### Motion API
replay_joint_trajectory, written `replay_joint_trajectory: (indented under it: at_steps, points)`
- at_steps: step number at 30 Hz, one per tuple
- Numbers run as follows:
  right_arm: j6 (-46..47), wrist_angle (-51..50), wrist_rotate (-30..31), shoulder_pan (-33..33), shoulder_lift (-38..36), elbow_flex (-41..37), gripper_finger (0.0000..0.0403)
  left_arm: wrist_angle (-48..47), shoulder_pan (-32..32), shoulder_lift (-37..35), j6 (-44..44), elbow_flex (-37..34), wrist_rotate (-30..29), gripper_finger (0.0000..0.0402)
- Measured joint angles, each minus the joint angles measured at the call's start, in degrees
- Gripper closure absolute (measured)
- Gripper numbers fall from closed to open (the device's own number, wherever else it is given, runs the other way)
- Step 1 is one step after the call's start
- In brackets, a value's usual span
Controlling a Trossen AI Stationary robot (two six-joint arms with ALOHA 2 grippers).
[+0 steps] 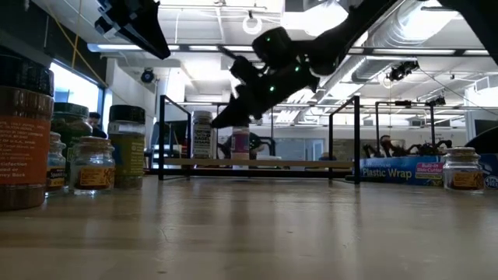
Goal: Shelf spices
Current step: Adjust the white seasoning bottle on the shelf
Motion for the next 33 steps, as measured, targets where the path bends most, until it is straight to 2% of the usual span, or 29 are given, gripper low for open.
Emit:
replay_joint_trajectory:
  at_steps: [7,33]
  points:
    - [5.7,1.3,6.2,-0.1,5.5,4.3,0.0135,0.3,1.2,0.0,0.5,0.0,1.2,0.0348]
    - [6.8,1.1,1.8,1.6,6.2,4.7,0.0135,0.7,1.2,0.0,1.6,0.0,2.1,0.0348]
